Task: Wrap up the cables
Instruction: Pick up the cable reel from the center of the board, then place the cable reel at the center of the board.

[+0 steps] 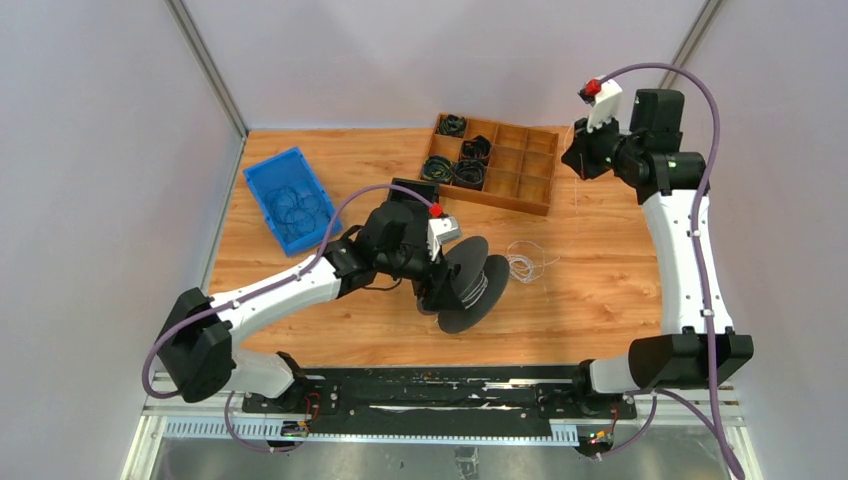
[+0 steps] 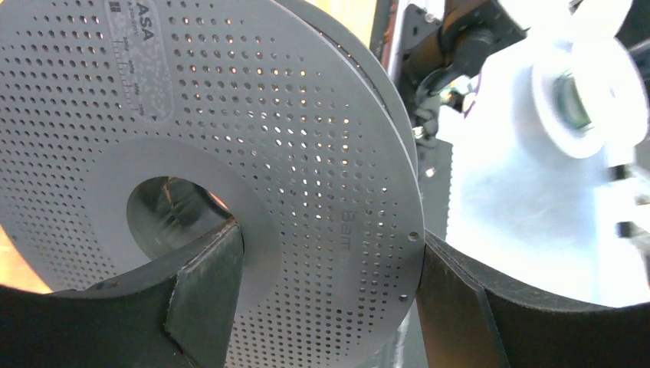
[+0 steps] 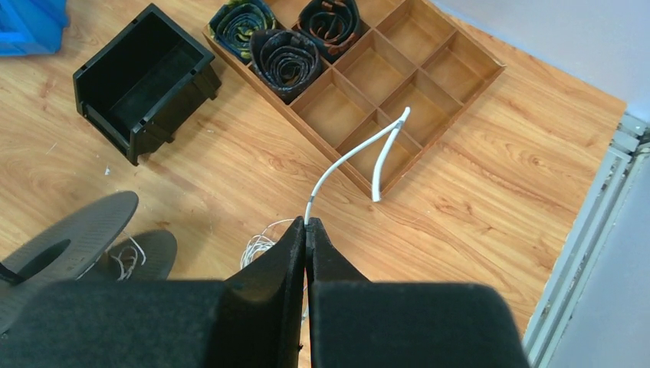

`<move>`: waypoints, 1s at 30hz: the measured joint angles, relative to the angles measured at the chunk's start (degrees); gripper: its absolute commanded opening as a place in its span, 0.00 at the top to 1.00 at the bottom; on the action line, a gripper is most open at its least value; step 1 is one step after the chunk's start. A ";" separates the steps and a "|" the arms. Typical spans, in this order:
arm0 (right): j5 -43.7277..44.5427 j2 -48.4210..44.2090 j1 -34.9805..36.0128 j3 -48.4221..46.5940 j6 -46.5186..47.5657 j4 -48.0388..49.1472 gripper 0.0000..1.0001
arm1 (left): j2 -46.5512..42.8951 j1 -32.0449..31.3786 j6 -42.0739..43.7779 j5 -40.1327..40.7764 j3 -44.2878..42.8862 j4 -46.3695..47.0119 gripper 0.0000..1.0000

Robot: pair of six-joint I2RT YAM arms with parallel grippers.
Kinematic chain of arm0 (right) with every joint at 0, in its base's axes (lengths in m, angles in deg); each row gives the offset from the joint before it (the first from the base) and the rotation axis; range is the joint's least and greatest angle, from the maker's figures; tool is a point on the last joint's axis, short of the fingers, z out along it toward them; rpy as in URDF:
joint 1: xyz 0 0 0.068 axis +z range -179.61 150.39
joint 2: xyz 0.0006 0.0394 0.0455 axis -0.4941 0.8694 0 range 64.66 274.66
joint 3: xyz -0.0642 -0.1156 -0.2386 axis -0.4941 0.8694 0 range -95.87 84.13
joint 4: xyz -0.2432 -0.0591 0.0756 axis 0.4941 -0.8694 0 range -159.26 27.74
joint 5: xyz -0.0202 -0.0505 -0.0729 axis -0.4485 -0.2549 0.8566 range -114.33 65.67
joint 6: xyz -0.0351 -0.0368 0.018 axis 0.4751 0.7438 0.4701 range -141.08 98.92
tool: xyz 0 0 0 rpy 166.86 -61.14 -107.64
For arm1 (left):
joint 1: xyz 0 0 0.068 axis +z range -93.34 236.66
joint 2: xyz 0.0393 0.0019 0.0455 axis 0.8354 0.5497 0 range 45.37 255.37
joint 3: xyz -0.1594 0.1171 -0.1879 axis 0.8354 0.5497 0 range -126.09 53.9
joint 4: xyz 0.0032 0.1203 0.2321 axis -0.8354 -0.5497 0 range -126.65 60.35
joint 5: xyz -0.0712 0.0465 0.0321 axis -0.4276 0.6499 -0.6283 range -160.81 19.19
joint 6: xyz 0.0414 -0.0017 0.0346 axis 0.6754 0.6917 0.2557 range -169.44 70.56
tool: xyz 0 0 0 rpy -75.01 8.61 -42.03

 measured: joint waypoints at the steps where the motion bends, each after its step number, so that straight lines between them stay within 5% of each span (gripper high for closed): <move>1: 0.39 0.42 0.44 0.00 -0.02 -0.13 0.99 | 0.04 0.55 -3.15 -1.42 1.49 2.80 0.78; 10: 2.95 2.51 3.76 -0.04 -0.07 -1.07 1.00 | 0.22 3.19 -26.40 -7.56 10.78 25.57 0.80; 30: 2.16 2.54 7.19 -0.26 2.43 -2.84 0.99 | 6.45 6.99 -37.79 -7.15 18.88 46.90 0.80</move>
